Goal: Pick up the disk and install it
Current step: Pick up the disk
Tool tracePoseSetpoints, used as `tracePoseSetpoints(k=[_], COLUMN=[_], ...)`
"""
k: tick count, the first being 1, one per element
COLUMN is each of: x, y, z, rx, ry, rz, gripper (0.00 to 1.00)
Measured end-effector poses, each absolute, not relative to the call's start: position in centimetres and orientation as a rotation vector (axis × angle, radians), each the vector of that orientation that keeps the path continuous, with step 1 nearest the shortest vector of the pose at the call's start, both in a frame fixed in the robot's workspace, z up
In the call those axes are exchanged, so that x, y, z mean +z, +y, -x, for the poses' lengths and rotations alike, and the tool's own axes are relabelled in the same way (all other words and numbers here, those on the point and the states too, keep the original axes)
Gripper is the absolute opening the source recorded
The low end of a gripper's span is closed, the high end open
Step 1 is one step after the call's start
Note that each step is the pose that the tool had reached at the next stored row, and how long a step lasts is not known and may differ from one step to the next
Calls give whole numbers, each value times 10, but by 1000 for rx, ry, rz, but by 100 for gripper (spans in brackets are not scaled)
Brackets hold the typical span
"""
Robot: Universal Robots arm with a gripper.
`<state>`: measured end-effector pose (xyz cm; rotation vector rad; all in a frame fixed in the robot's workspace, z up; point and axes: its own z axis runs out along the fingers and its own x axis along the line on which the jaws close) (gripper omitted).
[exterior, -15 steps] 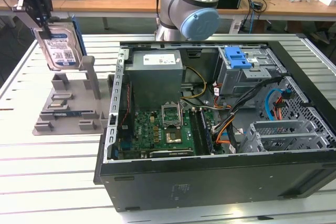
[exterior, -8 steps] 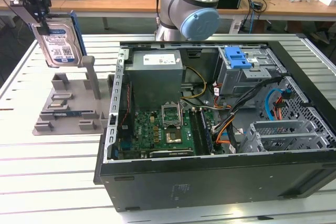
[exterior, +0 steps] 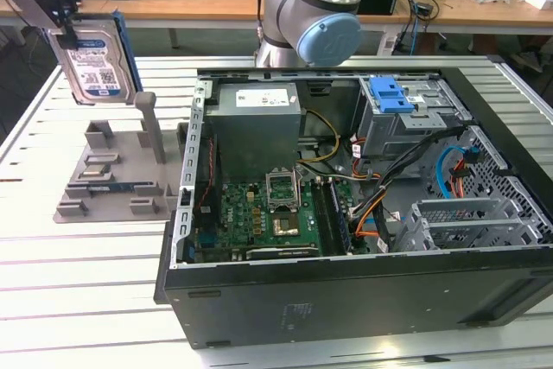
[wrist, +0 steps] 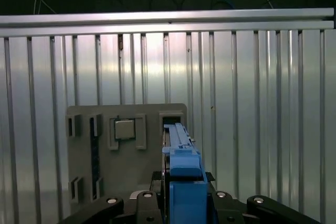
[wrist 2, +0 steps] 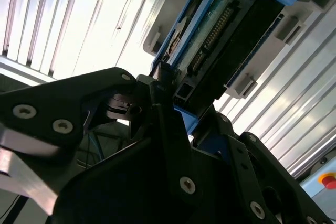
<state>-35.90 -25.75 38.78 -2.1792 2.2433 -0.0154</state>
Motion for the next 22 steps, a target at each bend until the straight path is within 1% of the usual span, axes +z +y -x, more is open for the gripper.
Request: tracePoseSetpoints(k=[22], x=[449], y=[-257], z=[359], rx=[-16], ry=[2243], rz=[2179], gripper=[37])
